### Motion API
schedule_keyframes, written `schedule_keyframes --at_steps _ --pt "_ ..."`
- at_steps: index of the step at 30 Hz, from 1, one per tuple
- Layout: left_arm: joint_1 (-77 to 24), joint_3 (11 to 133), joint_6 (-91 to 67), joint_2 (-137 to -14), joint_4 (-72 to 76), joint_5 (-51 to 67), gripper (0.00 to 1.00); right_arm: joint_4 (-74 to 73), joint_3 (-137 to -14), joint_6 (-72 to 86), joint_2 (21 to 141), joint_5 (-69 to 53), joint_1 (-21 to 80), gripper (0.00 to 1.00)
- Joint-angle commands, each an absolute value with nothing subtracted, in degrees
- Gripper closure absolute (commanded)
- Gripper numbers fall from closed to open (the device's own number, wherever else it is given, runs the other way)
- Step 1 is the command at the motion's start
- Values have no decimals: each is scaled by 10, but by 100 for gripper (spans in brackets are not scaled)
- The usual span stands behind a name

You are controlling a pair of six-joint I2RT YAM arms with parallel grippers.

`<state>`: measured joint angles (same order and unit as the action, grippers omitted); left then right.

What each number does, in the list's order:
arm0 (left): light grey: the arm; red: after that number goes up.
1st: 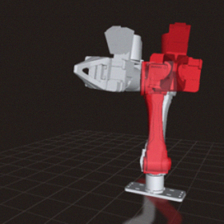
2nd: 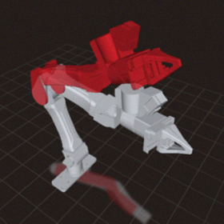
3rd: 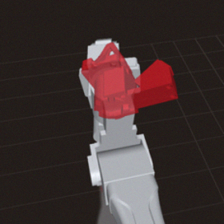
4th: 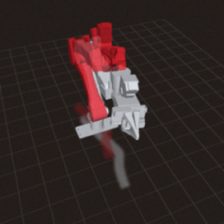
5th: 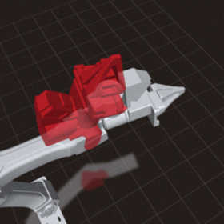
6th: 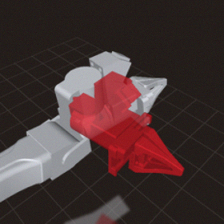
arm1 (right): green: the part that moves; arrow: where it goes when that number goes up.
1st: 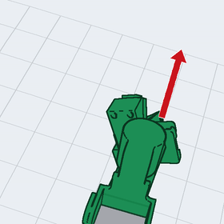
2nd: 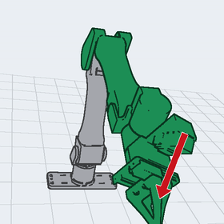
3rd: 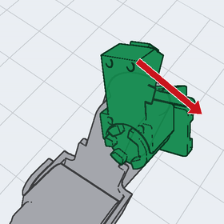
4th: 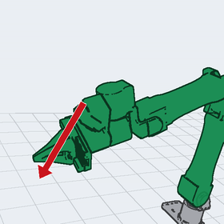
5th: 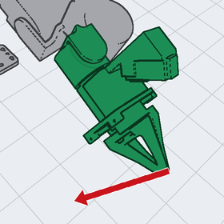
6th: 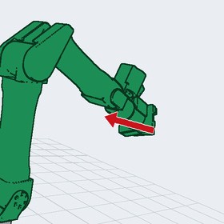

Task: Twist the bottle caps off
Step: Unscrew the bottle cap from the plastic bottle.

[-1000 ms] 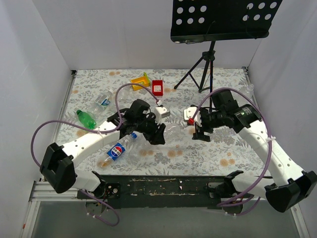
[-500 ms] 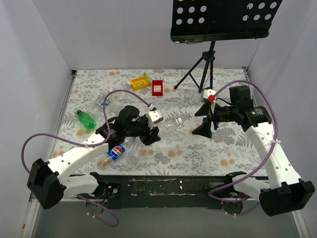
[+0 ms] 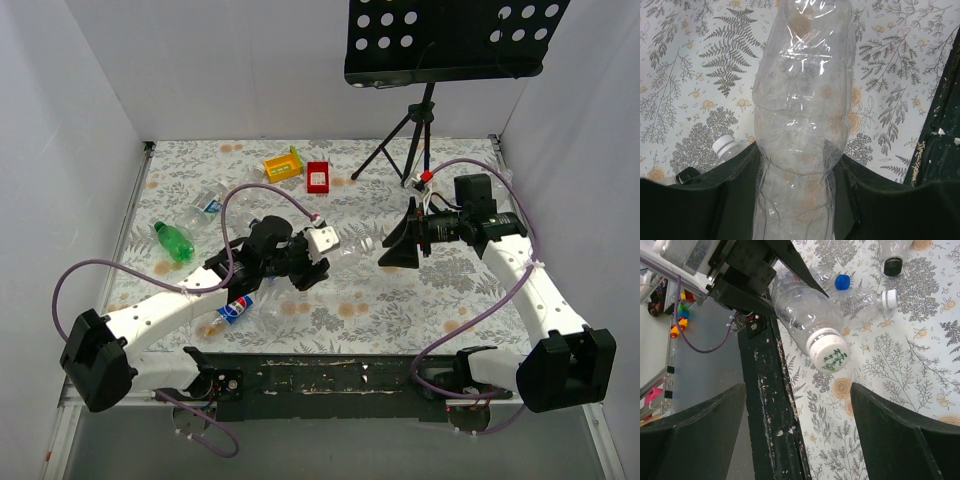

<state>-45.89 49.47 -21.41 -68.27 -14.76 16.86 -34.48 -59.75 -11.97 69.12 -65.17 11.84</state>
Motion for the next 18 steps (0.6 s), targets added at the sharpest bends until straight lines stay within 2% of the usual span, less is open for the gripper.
schedule_keyframes --at_steps 1,18 --pt "-473 512 -192 -689 -133 136 100 -320 -594 -89 692 -662 116 9" --pt "-500 532 -186 -720 -130 112 100 -289 -602 -25 736 -611 153 12"
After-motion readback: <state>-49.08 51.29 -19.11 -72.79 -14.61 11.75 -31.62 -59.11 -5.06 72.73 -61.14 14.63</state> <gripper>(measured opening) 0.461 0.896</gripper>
